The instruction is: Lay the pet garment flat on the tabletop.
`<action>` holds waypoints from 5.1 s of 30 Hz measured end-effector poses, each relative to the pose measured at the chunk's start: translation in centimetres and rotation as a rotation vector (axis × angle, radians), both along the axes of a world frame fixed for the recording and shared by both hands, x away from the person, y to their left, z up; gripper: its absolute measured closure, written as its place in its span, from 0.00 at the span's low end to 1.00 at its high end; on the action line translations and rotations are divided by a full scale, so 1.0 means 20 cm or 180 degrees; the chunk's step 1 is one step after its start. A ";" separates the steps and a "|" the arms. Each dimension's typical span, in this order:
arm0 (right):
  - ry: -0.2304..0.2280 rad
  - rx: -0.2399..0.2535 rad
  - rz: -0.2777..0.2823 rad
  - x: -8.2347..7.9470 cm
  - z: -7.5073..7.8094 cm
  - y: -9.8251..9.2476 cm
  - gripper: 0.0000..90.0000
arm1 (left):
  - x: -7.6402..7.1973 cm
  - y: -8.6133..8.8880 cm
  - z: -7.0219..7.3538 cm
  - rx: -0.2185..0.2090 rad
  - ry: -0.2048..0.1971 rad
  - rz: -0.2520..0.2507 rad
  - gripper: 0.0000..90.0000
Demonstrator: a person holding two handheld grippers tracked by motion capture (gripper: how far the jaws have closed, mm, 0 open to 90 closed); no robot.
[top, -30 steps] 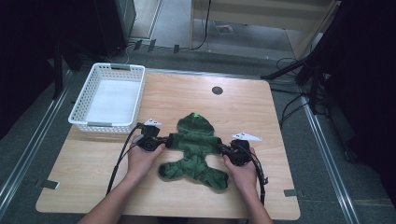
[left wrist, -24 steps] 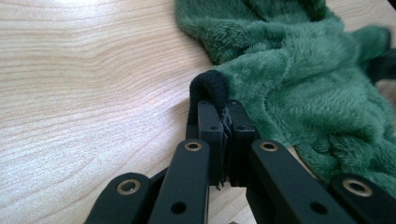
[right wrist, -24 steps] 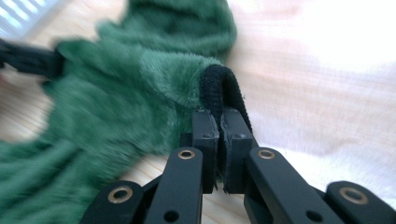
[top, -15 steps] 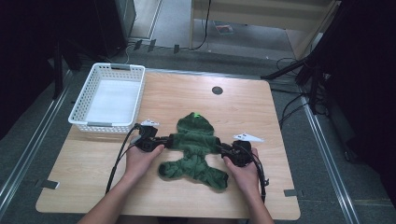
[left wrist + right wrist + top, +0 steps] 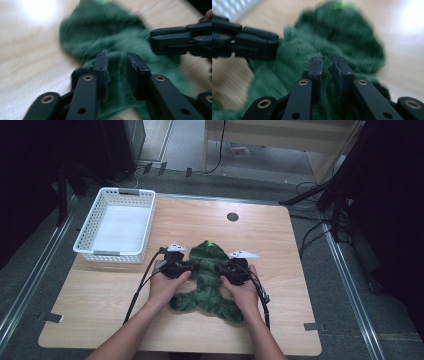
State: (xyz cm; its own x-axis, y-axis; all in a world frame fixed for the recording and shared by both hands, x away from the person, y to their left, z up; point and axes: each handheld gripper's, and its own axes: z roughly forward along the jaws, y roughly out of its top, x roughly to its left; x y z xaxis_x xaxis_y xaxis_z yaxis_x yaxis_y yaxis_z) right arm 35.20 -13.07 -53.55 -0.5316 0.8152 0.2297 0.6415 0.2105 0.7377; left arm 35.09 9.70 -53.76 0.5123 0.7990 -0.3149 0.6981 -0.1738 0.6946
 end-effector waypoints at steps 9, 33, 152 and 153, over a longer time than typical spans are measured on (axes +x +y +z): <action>-0.0104 -0.0102 0.0105 -0.05 -0.04 -0.04 0.78 | -0.01 0.05 -0.03 -0.0003 0.0040 0.0094 0.81; 0.0101 -0.0369 0.0328 -0.37 0.00 -0.05 1.00 | -0.36 -0.03 -0.01 0.0316 -0.0219 -0.0221 0.97; -0.0038 -0.0179 -0.0027 0.27 0.09 0.00 0.75 | -0.17 0.21 -0.01 -0.0446 -0.0067 0.0467 0.53; -0.0038 -0.0179 -0.0027 0.27 0.09 0.00 0.75 | -0.14 0.19 -0.01 -0.0448 -0.0054 0.0485 0.53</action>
State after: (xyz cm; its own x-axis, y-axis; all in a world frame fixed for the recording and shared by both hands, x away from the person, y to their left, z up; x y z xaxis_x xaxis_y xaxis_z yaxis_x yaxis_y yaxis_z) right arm 40.62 -13.11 -51.66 -0.5272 0.8311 0.1771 0.6346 0.2464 0.7325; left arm 32.21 13.52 -53.92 0.3951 0.8163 -0.4213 0.6969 0.0325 0.7165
